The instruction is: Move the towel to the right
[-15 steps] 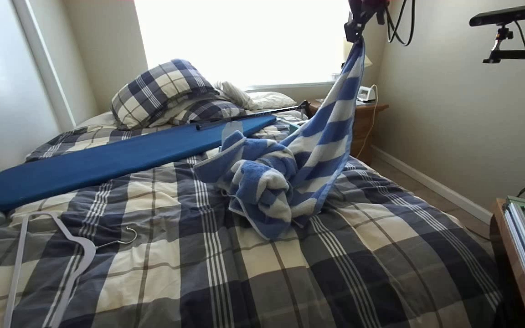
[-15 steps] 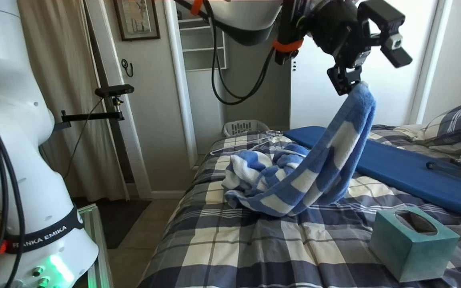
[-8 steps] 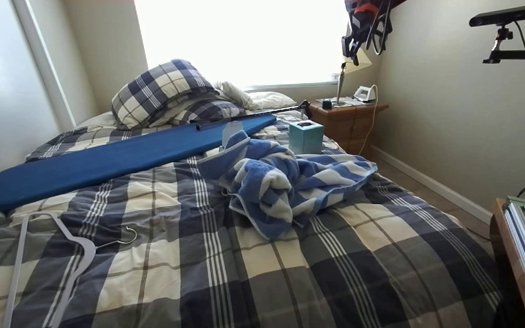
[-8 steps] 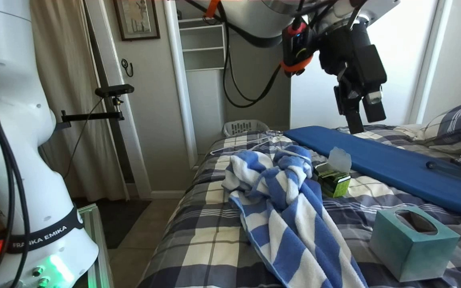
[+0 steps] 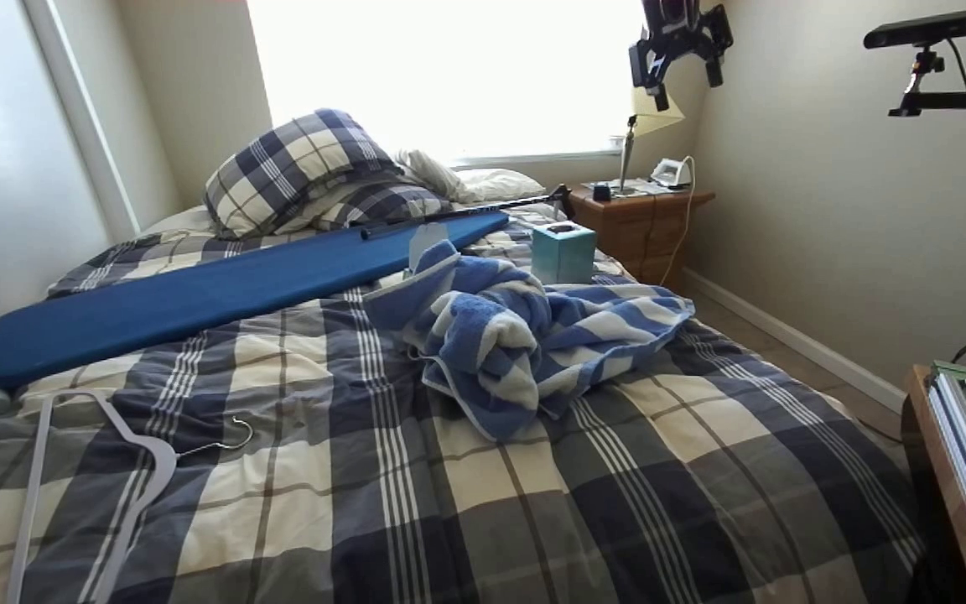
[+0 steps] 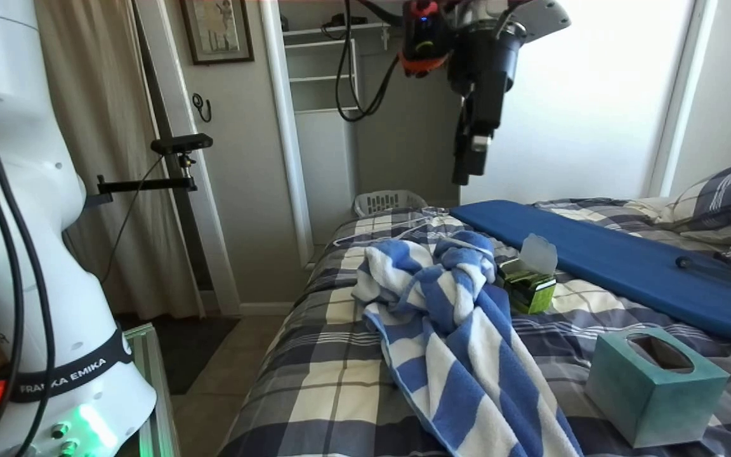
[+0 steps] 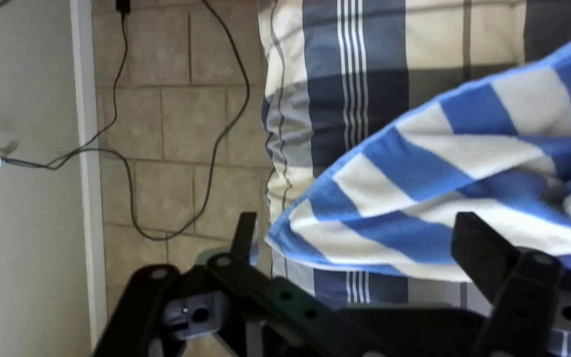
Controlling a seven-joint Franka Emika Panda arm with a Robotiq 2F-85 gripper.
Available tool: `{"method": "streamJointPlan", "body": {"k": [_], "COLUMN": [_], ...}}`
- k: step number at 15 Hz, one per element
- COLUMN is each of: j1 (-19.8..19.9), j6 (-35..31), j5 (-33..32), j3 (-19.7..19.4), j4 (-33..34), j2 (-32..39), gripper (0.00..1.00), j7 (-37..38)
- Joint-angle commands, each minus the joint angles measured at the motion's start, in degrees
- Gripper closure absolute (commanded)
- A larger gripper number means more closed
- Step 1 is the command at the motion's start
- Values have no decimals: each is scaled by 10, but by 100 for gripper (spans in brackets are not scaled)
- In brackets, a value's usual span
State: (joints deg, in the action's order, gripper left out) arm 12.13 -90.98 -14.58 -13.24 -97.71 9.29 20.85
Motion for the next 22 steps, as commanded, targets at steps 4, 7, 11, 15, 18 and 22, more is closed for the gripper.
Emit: {"method": "streamJointPlan", "body": {"k": [4,7,11,15,18,22], "j1": [3,2,1,1,3,14], "j6": [134,151,151,123,90,-22], "j5": [39,30,30,64,101,150], "j3": [1,1,1,4,2,-10], "j4": [-39,1,1,-34,-129,-258], "j2": [-105,-67,-56,-66,-93,-134], "gripper": [0,0,0,0,0,0], "j7": [-58,-32,-32,-48,-22,-1]}}
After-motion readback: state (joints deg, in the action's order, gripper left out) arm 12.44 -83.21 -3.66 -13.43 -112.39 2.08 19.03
